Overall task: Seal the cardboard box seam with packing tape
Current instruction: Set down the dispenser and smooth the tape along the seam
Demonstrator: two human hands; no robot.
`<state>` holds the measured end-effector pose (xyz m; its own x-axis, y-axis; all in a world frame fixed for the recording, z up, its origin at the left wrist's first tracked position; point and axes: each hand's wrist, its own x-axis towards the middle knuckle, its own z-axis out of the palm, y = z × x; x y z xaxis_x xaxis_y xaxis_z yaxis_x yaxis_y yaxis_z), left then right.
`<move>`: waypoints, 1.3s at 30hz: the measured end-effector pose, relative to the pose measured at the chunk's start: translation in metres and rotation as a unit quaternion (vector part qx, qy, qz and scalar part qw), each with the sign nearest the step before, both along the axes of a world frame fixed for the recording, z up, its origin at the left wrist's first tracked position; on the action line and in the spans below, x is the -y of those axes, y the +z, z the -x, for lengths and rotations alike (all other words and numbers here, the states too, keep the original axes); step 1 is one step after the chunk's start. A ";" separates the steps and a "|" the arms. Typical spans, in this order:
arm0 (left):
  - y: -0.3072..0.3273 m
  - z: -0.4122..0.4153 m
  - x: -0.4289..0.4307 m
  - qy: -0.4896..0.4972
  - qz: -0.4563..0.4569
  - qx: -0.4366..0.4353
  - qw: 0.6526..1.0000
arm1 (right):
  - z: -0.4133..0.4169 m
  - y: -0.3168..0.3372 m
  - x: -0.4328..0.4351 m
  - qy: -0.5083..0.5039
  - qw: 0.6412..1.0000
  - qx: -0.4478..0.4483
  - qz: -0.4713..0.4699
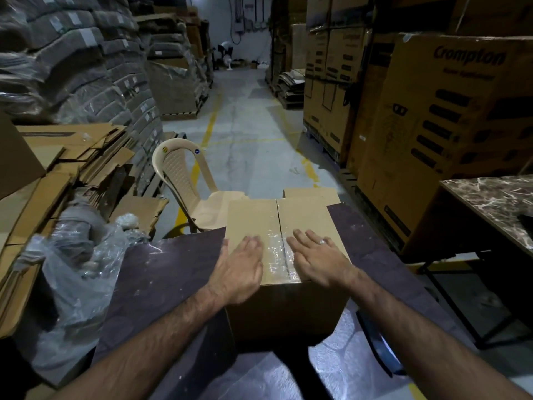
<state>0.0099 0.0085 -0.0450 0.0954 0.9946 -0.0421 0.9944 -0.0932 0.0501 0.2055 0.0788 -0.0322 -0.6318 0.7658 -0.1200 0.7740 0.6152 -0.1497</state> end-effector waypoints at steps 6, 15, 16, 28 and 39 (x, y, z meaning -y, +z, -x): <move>0.008 -0.008 0.003 -0.168 0.026 -0.001 0.985 | -0.002 -0.008 -0.010 0.005 1.000 -0.031 0.004; 0.013 -0.014 -0.016 -0.133 0.087 -0.034 0.987 | -0.005 -0.011 -0.017 -0.008 0.995 -0.094 0.045; 0.014 -0.013 -0.019 -0.123 0.099 -0.048 0.986 | -0.006 -0.012 -0.018 -0.007 0.994 -0.099 0.048; 0.006 -0.030 -0.005 -0.158 0.028 -0.010 0.987 | -0.014 -0.014 -0.022 -0.019 0.977 -0.204 0.056; 0.003 -0.033 -0.004 -0.097 0.002 -0.040 0.995 | -0.013 -0.022 -0.027 -0.016 0.980 -0.196 0.039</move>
